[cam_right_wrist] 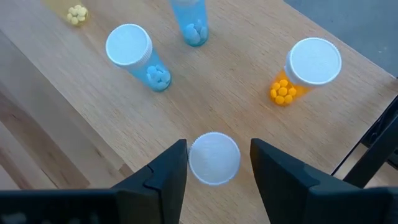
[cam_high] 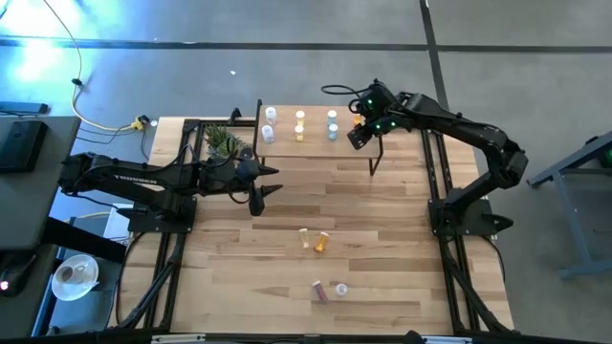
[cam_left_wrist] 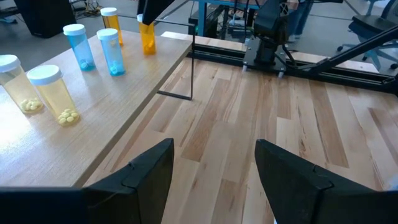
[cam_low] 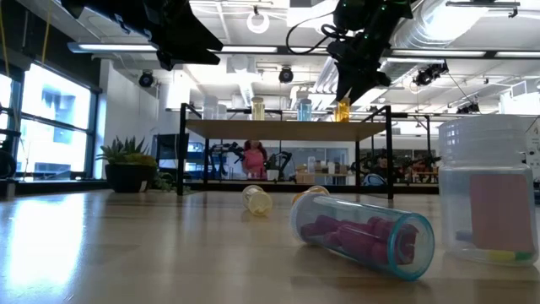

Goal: Pick and place medicine bottles onto shelf by color
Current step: Put the orange pill bottle aligned with the other orange pill bottle on the shelf, then put the transparent pill bottle aligned with the other transparent pill bottles on the shelf

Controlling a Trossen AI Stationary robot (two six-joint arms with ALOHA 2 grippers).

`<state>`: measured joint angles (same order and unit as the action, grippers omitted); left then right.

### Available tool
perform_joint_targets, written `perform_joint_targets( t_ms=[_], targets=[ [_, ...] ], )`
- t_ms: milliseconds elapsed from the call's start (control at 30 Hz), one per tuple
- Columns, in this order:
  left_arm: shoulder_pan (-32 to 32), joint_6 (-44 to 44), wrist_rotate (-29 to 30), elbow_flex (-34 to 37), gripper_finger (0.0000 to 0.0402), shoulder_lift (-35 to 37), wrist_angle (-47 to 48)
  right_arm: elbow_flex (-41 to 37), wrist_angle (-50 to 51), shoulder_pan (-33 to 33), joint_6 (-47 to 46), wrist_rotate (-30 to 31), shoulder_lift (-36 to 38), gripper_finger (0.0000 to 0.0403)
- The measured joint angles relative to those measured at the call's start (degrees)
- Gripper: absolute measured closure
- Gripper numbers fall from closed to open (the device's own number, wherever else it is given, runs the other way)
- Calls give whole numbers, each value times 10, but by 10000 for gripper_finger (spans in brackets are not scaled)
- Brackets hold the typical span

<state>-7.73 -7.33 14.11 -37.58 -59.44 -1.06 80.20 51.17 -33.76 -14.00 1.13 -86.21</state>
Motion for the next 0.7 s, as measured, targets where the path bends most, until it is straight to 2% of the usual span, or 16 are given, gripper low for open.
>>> perform_joint_targets(
  t_ms=[400, 700],
  targets=[
    [0, 0, 0, 0, 186, 0, 0, 0, -24, 0, 22, 1, 0, 235],
    [0, 0, 0, 0, 185, 0, 0, 22, -7, 1, 25, 20, 28, 235]
  ],
)
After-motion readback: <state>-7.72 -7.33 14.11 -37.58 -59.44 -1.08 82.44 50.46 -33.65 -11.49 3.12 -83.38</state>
